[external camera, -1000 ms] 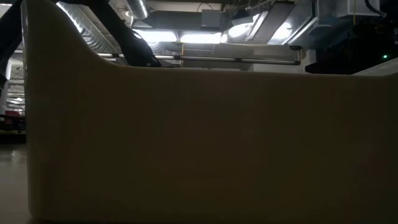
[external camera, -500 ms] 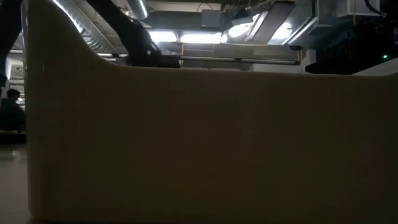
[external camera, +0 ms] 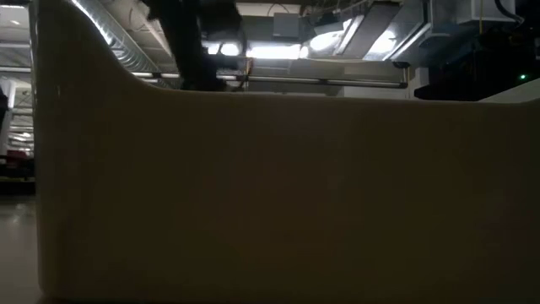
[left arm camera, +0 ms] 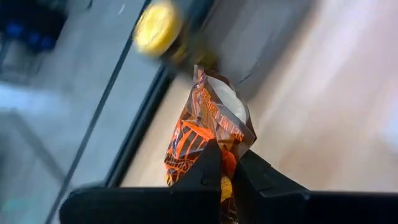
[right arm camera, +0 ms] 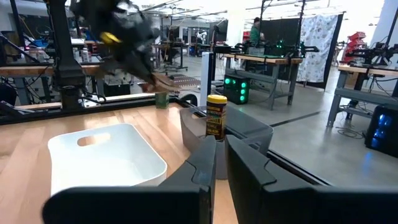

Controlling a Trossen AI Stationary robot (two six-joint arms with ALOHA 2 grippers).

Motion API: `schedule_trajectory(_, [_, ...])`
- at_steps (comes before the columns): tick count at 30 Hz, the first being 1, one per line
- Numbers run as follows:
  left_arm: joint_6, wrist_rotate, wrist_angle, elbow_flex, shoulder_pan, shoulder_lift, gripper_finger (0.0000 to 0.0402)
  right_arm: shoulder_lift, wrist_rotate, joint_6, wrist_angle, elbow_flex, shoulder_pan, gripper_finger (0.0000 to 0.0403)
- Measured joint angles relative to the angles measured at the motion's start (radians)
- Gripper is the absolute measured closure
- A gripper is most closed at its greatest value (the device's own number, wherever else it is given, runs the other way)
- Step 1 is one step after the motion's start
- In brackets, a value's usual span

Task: Sort spices by type
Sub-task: Put the orange seasoning bag into the white bin, then put the green seasoning bottle into the bottom white bin

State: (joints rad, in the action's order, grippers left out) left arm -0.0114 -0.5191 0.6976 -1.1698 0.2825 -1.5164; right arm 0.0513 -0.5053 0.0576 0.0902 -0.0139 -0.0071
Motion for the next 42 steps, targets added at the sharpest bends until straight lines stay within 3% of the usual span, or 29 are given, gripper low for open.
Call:
schedule_trajectory(13, [0.033,0.306,-0.328,-0.001,-0.203,0.007,0.0400,0.000,0.002,-0.001,0.011,0.000,0.000,0.0366])
schedule_trajectory(22, [0.105,0.309,-0.383,-0.001,-0.283,-0.126,0.0400,0.000,0.009,-0.003,0.012,0.000,0.000,0.0366])
schedule_trajectory(34, [0.104,0.287,-0.398,0.000,-0.248,-0.227,0.0373,0.000,0.027,-0.004,0.012,0.000,0.000,0.0366])
schedule_trajectory(42, [0.118,0.287,-0.394,0.000,-0.226,-0.227,0.0294,0.000,0.027,-0.004,0.011,0.000,0.000,0.0366])
